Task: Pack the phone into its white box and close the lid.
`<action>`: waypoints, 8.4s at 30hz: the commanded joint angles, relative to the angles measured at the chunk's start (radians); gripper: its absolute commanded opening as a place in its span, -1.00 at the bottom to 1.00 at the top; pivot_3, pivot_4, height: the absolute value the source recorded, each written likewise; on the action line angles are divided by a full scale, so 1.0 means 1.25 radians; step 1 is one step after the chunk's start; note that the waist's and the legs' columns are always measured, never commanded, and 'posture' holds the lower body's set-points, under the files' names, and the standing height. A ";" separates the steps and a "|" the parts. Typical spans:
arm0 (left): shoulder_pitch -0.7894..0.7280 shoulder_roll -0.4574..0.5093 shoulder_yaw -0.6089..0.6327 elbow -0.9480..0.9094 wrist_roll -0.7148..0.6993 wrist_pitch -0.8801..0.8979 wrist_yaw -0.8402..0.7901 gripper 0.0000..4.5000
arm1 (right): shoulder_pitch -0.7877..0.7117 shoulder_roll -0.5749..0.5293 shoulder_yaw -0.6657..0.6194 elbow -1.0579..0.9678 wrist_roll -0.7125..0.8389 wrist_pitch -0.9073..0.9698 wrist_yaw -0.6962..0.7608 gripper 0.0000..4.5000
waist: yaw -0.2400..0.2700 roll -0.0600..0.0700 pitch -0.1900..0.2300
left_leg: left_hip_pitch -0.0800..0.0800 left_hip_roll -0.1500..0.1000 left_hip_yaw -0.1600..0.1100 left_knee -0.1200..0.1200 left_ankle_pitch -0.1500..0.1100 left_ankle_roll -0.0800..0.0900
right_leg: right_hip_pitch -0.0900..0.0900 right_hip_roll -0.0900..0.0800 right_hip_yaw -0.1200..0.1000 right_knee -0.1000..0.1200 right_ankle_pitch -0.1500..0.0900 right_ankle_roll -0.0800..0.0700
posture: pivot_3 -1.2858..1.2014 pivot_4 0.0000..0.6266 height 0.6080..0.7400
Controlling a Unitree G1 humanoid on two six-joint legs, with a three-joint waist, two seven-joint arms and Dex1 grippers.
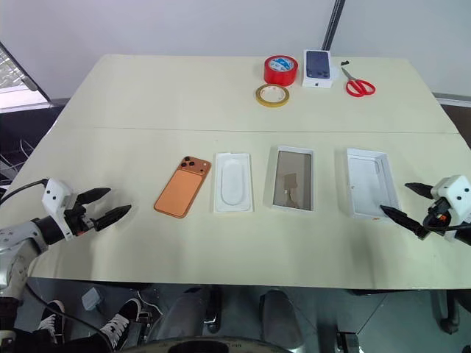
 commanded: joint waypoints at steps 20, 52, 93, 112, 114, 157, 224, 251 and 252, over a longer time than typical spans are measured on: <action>-0.057 0.010 0.010 -0.033 0.016 -0.022 0.027 1.00 | 0.014 0.023 -0.020 -0.138 0.043 0.069 -0.015 0.99 | 0.001 0.000 0.000 | 0.000 0.000 0.000 -0.001 0.000 0.000 | 0.000 0.000 0.000 0.000 0.000 0.000 | 0.03 -0.52 1.00; -0.305 -0.281 -0.148 -0.254 -0.323 0.816 0.378 1.00 | -0.102 0.166 0.276 -0.567 0.007 0.198 -0.049 0.99 | 0.006 0.000 0.000 | 0.000 0.000 -0.001 0.004 0.000 0.000 | 0.002 0.003 -0.001 0.001 0.002 0.003 | 0.03 -0.52 1.00; -0.511 -0.454 -0.006 -0.088 -0.290 0.976 0.590 -1.00 | -0.087 0.157 0.366 -0.447 -0.133 0.078 -0.020 0.89 | 0.020 -0.002 0.001 | 0.002 0.000 -0.002 0.005 0.001 -0.001 | 0.005 0.005 -0.001 0.001 0.002 0.003 | 0.03 -0.52 1.00; -0.585 -0.531 0.086 -0.074 -0.322 0.967 0.627 -1.00 | -0.146 0.274 0.501 -0.494 -0.196 0.065 -0.041 -0.98 | 0.019 -0.005 0.002 | 0.001 0.000 -0.003 0.005 0.004 -0.006 | 0.004 0.005 -0.002 0.002 0.002 0.004 | 0.03 -0.52 1.00; -0.587 -0.535 0.087 -0.068 -0.322 0.975 0.630 -1.00 | -0.152 0.297 0.516 -0.502 -0.185 0.101 -0.048 -0.98 | 0.018 -0.004 0.002 | 0.001 0.000 -0.002 0.005 0.004 -0.007 | 0.004 0.005 -0.002 0.002 0.002 0.004 | 0.03 -0.52 1.00; -0.499 -0.484 -0.108 -0.196 -0.233 0.741 0.514 0.47 | -0.207 0.325 0.333 -0.516 -0.077 0.154 -0.211 0.13 | 0.013 -0.005 0.003 | 0.001 0.000 -0.003 0.004 0.005 -0.007 | 0.003 0.005 -0.002 0.001 0.002 0.004 | 0.03 -0.52 1.00; -0.362 -0.025 -0.152 0.040 -0.161 0.679 0.099 0.47 | -0.501 0.557 0.766 -0.370 -0.447 0.433 -0.249 -0.99 | -0.002 -0.004 0.003 | 0.000 0.000 -0.003 -0.007 0.006 -0.009 | -0.006 0.005 0.000 0.003 0.002 0.002 | 0.03 -0.52 1.00; -0.473 -0.163 -0.258 0.117 -0.094 0.807 0.067 0.47 | -0.530 0.608 0.760 -0.262 -0.490 0.380 -0.289 -0.99 | 0.006 0.000 -0.006 | 0.012 -0.001 -0.003 -0.008 0.005 -0.008 | 0.004 0.004 -0.001 0.002 0.002 0.002 | 0.03 -0.52 1.00; -0.472 -0.163 -0.258 0.115 -0.089 0.804 0.067 0.47 | -0.530 0.608 0.760 -0.261 -0.491 0.379 -0.289 -0.99 | 0.005 0.000 -0.006 | 0.012 -0.001 -0.003 -0.008 0.005 -0.008 | 0.003 0.004 -0.001 0.002 0.002 0.002 | 0.03 -0.52 1.00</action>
